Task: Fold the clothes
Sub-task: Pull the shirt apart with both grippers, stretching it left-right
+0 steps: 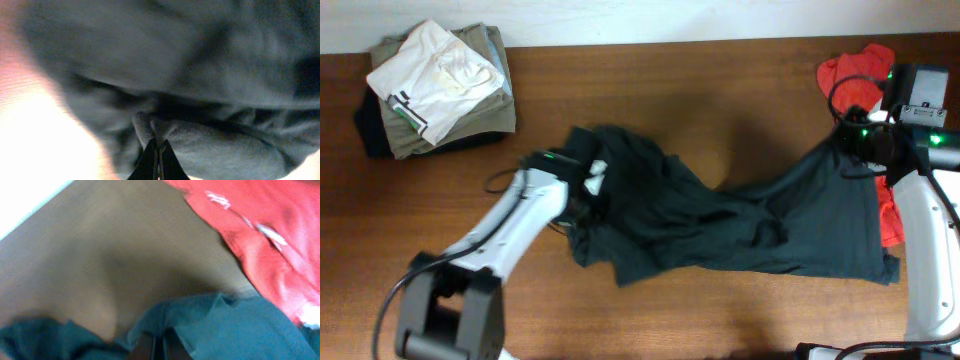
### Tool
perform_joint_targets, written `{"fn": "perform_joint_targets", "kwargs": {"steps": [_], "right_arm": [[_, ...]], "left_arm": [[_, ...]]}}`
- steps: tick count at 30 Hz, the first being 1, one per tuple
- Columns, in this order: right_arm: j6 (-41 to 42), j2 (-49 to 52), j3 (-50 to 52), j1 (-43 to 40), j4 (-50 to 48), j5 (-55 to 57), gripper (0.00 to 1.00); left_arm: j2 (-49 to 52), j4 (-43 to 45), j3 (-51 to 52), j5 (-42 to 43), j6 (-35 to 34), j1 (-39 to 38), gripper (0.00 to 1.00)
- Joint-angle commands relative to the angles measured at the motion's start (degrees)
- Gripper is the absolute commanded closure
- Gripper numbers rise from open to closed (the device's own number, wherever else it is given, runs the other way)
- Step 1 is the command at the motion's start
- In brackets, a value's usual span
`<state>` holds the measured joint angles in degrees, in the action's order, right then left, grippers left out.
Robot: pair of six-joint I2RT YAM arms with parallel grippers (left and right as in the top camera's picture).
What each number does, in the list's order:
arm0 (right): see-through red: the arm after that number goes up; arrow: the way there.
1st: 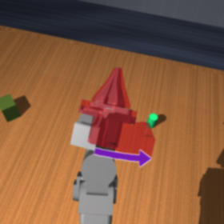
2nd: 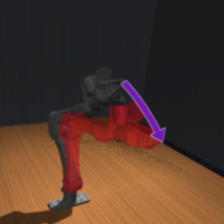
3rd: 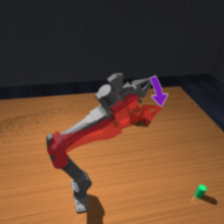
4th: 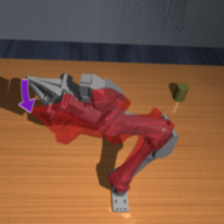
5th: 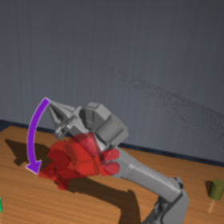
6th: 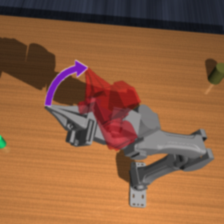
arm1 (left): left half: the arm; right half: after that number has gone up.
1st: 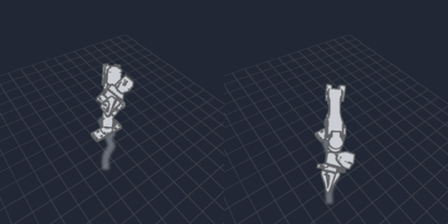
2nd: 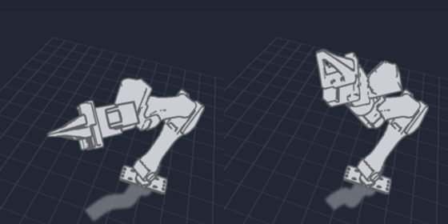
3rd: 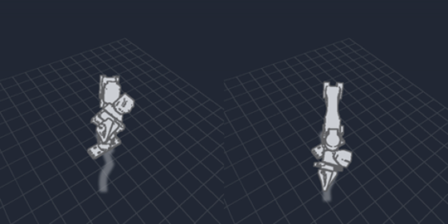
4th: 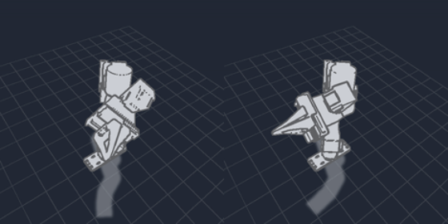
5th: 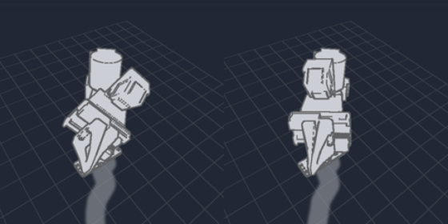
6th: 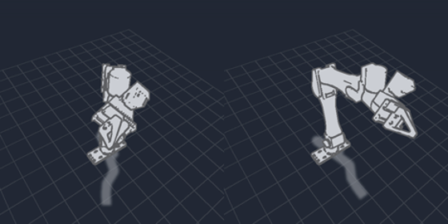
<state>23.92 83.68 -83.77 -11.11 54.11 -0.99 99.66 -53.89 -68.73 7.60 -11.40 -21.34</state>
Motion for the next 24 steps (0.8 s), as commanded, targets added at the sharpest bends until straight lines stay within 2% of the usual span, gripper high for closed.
{"fn": "perform_joint_targets", "kwargs": {"steps": [1,3,4,7,9,10,12,13,14,16,18,23,24], "right_arm": [[-2.08,-0.66,-1.27,-0.17,-7.28,-4.85,0.96],[-2.05,1.05,-4.79,-0.17,-12.39,-4.83,0.96],[-1.97,2.58,-6.67,-0.17,-14.64,-4.81,0.96],[2.1,8.9,-11.74,-0.17,-20.09,-4.55,0.96],[2.1,18.78,-17.49,-0.11,-21.55,-7.39,0.96],[2.08,22.71,-19.02,-0.09,-21.49,-7.93,0.87],[1.84,32.3,-22.62,-0.44,-17.25,-8.76,0.48],[1.84,33.73,-23.63,-0.9,-14.78,-9.16,0.07],[1.79,33.62,-24.92,-1.6,-11.72,-9.14,0.01],[1.84,32.09,-31.04,-3.78,-0.85,-9.05,0.01],[0.72,31.06,-37.99,-5.18,17.27,-7.93,0.01],[2.43,30.23,-37.57,-4.39,36.63,-2.71,0.01],[1.57,30.23,-35.74,-3.34,38.12,-1.6,0.01]], "left_arm": [[-9.94,-4.63,-9.79,-5.79,-2.95,11.43,0.99],[-17.14,-6.67,-11.34,-5.7,-3.15,20.59,0.99],[-19.19,-7.04,-11.34,-5.73,-3.15,22.77,0.99],[-24.04,-7.8,-11.34,-8.48,-7.23,27.32,1.0],[-25.38,-7.91,-11.34,-7.91,-7.23,27.87,0.99],[-25.09,-8.33,-11.02,-6.56,-7.23,27.43,1.0],[-23.69,-9.6,-10.73,-6.34,-7.21,26.01,0.99],[-22.69,-9.86,-10.69,-6.34,-7.21,25.29,0.99],[-21.51,-9.86,-10.69,-6.32,-7.21,24.65,1.0],[-19.28,-9.86,-10.64,-6.34,-7.19,23.71,0.99],[-17.2,-9.57,-10.64,-6.34,-7.21,23.45,0.99],[-15.61,-8.74,-10.64,-6.32,-7.23,23.45,0.99],[-15.61,-8.72,-10.64,-6.34,-7.23,23.45,0.99]]}}
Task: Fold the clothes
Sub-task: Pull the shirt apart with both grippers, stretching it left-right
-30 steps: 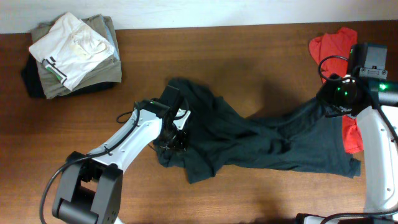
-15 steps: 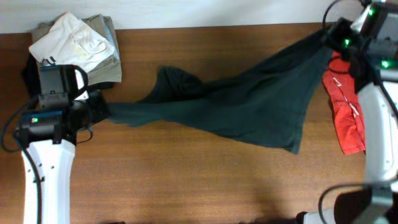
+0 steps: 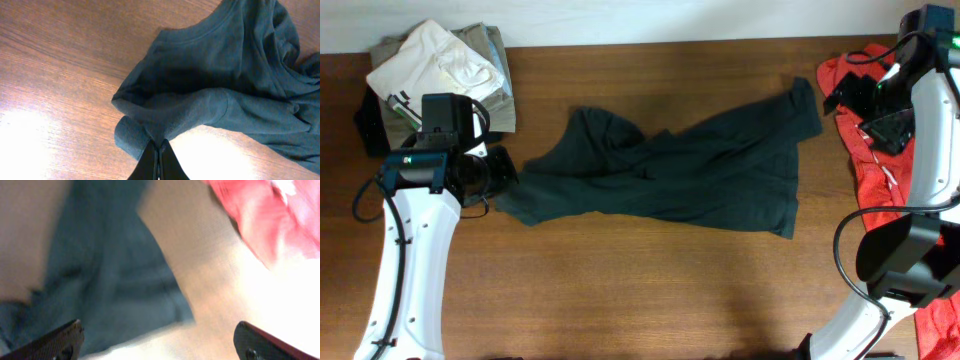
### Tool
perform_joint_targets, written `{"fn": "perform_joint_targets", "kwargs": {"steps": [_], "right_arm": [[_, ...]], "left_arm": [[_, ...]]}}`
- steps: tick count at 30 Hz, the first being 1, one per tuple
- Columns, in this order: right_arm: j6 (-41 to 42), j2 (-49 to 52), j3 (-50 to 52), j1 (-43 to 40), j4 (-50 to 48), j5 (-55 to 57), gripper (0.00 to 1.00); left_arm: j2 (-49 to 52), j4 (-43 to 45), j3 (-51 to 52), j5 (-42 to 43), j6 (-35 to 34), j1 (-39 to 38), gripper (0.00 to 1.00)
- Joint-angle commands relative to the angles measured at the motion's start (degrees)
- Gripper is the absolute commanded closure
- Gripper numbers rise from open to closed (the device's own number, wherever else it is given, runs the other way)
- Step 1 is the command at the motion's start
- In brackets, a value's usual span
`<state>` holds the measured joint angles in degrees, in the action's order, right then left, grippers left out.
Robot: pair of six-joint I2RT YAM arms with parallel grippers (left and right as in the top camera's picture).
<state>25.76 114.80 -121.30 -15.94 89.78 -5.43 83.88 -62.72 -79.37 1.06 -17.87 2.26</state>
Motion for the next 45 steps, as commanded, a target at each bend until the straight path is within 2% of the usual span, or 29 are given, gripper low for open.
{"fn": "perform_joint_targets", "kwargs": {"steps": [1,5,6,8,11,13,15,17,19,26,29,32,34,36,37,40,42,45], "right_arm": [[-0.22,-0.9,4.33,2.84,2.29,5.07,0.01],[0.37,-0.9,19.12,8.26,-3.89,5.92,0.01],[4.02,-1.03,23.06,8.41,-6.1,7.28,0.01],[5.03,-3.37,30.34,7.72,-10.56,7.19,0.01],[4.55,-16.85,50.93,8.55,-23.76,6.6,0.01],[4.24,-19.15,58.66,8.39,-32.28,4.59,0.01],[4.26,-18.16,60.78,8.37,-36.54,2.95,0.0],[3.87,-17.94,62.97,8.39,-41.53,0.48,0.17],[3.87,-17.94,65.13,8.39,-44.39,0.52,0.18],[4.79,-17.9,71.97,8.44,-51.82,0.52,0.35],[5.09,-17.9,72.02,8.44,-52.33,0.5,0.57],[6.29,-17.9,72.0,8.44,-52.33,0.48,0.96],[6.69,-18.12,69.96,7.87,-50.99,-0.74,0.96],[5.99,-19.85,59.82,5.05,-40.81,-1.22,0.96],[4.83,-21.09,54.69,4.07,-36.33,-1.6,0.96],[0.04,-28.85,35.23,3.54,-22.77,-1.73,0.96],[-1.11,-33.46,26.91,3.54,-18.58,-1.77,0.96],[-1.79,-41.97,14.49,3.54,-15.3,-1.92,0.96]], "left_arm": [[0.17,0.2,0.0,0.22,-0.76,-0.15,1.0],[0.17,0.31,0.0,0.2,-0.74,-0.15,1.0],[0.17,0.31,0.0,0.15,-0.74,-0.13,1.0],[0.17,0.33,0.0,0.0,-0.74,-0.13,0.99],[0.2,0.74,0.0,0.02,-0.74,-0.15,0.99],[0.2,1.2,0.0,0.02,-0.74,-0.15,1.0],[0.2,1.14,0.0,0.02,-0.74,-0.15,0.99],[0.2,1.14,0.0,0.02,-0.74,-0.15,0.99],[0.2,1.16,0.0,0.04,-0.74,-0.15,0.99],[0.2,1.16,0.0,0.02,-0.74,-0.15,0.99],[0.2,1.16,0.0,0.02,-0.74,-0.13,0.99],[0.2,1.16,0.0,0.02,-0.74,-0.15,0.99],[0.17,1.84,0.0,1.01,-0.48,-0.2,1.0],[-2.16,5.14,-0.24,7.19,4.7,-2.47,1.0],[-4.48,5.77,-0.57,6.6,4.68,-4.07,1.0],[-16.33,7.82,-2.21,5.11,4.2,-6.23,1.0],[-21.24,8.24,-3.21,5.09,4.2,-6.23,1.0],[-34.07,12.26,-3.67,1.9,-0.76,-6.23,1.0]]}}
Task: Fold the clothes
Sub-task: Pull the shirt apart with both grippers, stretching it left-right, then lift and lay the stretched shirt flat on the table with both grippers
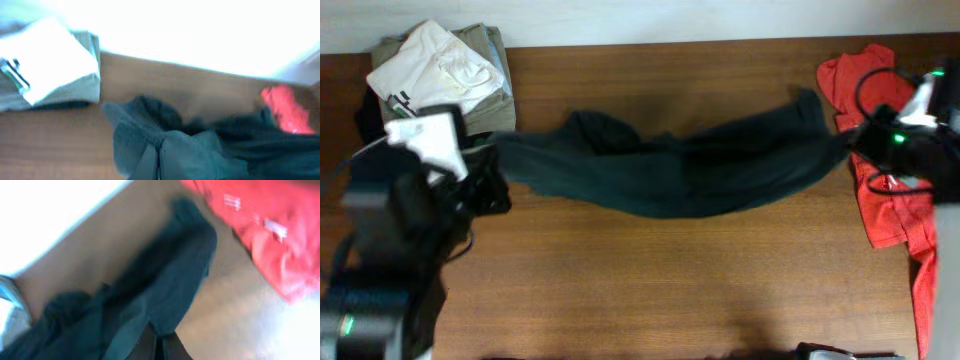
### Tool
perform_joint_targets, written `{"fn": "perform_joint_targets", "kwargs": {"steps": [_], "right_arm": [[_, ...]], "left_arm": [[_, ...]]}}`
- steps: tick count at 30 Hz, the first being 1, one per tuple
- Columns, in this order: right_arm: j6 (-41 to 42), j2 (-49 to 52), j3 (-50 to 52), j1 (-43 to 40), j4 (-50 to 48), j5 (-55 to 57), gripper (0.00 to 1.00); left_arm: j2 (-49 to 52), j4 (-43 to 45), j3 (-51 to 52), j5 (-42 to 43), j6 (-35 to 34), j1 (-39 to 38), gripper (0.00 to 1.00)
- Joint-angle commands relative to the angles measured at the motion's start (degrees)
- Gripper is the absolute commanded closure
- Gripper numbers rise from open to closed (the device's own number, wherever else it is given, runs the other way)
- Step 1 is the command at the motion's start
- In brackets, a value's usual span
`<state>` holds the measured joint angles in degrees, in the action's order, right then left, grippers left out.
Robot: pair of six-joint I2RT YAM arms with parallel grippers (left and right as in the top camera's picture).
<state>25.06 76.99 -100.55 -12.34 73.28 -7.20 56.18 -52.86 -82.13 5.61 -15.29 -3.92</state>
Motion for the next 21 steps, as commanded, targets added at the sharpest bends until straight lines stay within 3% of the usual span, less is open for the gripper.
{"fn": "perform_joint_targets", "kwargs": {"steps": [1,4,7,10,13,15,17,19,21], "right_arm": [[-1.09,-6.08,-8.48,-0.07,1.64,-0.15,0.96],[-2.4,-11.78,-16.11,-0.07,4.85,-1.05,0.96],[-3.45,-11.8,-18.82,-0.07,3.61,-2.69,0.96],[-3.41,-0.85,-18.8,-0.07,-2.14,-3.28,0.96],[-3.76,13.68,-18.84,-0.07,-14.6,-15.19,0.96],[-3.37,16.63,-20.48,-1.9,-21.64,-24.65,0.96],[-1.68,15.96,-27.43,-5.33,-22.16,-27.52,0.96],[-1.68,15.1,-41.35,-10.99,-16.24,-29.59,0.96],[-2.54,14.97,-50.62,-15.85,-8.02,-29.4,0.96]], "left_arm": [[-9.42,3.72,-0.94,-2.67,-3.37,-0.04,1.0],[-18.03,5.7,-3.02,-3.93,-5.92,-0.04,1.0],[-17.22,6.49,-4.15,-6.51,-7.85,-0.04,1.0],[0.81,10.38,-3.96,-9.4,-7.8,-0.04,1.0],[23.89,26.45,-6.34,-6.29,-6.54,-0.04,1.0],[33.05,25.16,-19.02,-4.5,-6.23,0.39,1.0],[33.68,21.92,-30.1,-4.35,-4.39,1.07,1.0],[33.29,12.74,-47.89,-4.33,-2.71,1.62,1.0],[33.14,4.39,-58.16,-4.28,-1.73,1.57,1.0]]}}
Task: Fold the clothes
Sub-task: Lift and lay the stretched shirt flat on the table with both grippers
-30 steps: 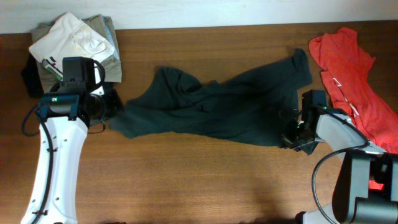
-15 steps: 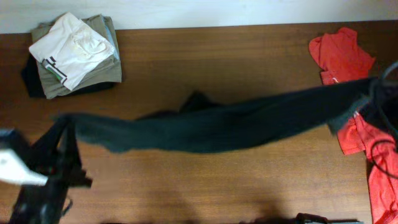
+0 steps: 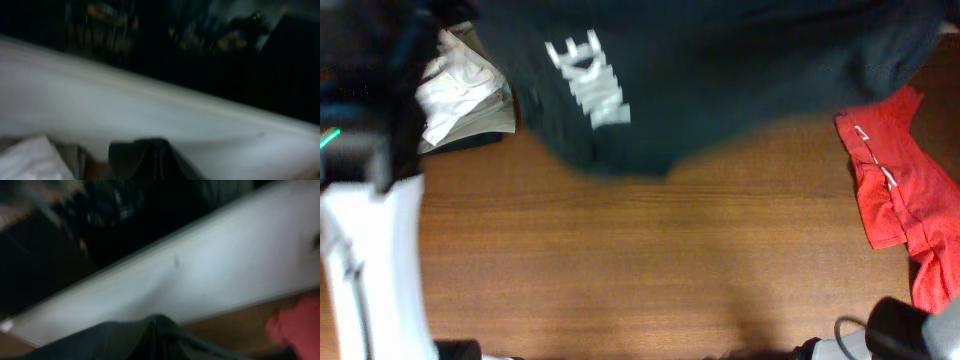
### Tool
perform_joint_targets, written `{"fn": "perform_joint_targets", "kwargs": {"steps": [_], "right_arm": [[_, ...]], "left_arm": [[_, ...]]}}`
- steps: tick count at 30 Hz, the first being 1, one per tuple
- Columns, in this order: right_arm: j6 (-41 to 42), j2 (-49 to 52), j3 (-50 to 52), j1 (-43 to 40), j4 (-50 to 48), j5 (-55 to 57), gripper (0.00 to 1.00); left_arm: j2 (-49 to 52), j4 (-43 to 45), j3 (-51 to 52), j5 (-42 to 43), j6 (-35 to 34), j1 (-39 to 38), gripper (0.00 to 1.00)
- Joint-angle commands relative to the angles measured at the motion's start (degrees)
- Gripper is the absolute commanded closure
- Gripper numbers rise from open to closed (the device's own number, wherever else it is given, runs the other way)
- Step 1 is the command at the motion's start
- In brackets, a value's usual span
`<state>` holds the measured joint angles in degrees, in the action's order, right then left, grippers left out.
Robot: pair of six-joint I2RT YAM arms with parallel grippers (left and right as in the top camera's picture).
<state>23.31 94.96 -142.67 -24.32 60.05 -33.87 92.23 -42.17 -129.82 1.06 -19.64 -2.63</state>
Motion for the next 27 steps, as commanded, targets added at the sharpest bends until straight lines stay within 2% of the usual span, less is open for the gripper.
{"fn": "perform_joint_targets", "kwargs": {"steps": [1,3,6,7,9,11,13,15,16,17,18,20,21,22,24,27], "right_arm": [[-1.84,-2.99,-9.53,-5.01,7.72,-2.78,0.96],[-8.02,-1.55,-8.09,-5.27,18.47,-2.73,0.96],[-15.52,2.78,2.27,-2.03,28.5,3.28,0.96],[-18.29,3.48,11.54,0.24,28.13,4.63,0.96],[-18.88,3.34,26.51,2.73,24.59,4.59,0.96],[-19.69,3.15,45.62,5.25,19.08,4.52,0.96],[-19.63,2.86,56.54,5.95,14.45,4.57,0.96],[-18.73,1.62,59.25,5.57,13.62,5.53,0.96],[-16.2,0.55,59.25,5.44,13.16,8.92,0.96],[-11.26,-1.64,59.25,5.44,12.31,17.18,0.96],[-10.34,-2.86,59.25,5.44,12.09,20.98,0.96],[-10.32,-2.89,60.13,5.44,12.76,21.09,0.96],[-8.02,-2.89,61.66,5.44,12.44,22.77,0.96],[-2.45,-2.89,63.41,4.98,12.24,29.31,0.96],[-0.31,-3.02,64.26,1.29,13.29,31.36,0.96],[-0.09,-6.47,64.26,-4.33,16.87,31.34,0.96]], "left_arm": [[-2.95,-9.79,-12.68,0.26,2.62,0.28,1.0],[-1.73,-20.46,-10.97,0.24,3.91,0.28,1.0],[5.88,-25.51,2.6,6.49,5.27,0.15,1.0],[10.14,-25.18,10.54,10.1,5.6,-0.13,1.0],[16.02,-24.68,20.48,11.21,5.53,-0.7,1.0],[17.49,-25.57,29.68,11.06,4.72,-0.55,1.0],[13.86,-30.99,29.92,7.89,4.72,-0.52,1.0],[6.73,-37.11,29.94,4.55,4.04,-0.7,1.0],[3.65,-38.58,30.29,2.93,3.8,-0.7,1.0],[-1.2,-40.63,31.58,1.01,1.73,-0.7,1.0],[-5.09,-40.83,33.92,1.05,1.22,-0.7,1.0],[-10.6,-40.63,41.99,1.75,-0.31,-0.7,1.0],[-11.78,-40.37,46.01,2.67,-0.55,-0.7,1.0],[-13.14,-39.89,52.96,3.93,-2.16,-0.7,1.0],[-17.49,-39.04,64.78,4.07,-6.21,-0.7,1.0],[-27.91,-39.28,69.22,4.07,-7.98,-0.7,1.0]]}}
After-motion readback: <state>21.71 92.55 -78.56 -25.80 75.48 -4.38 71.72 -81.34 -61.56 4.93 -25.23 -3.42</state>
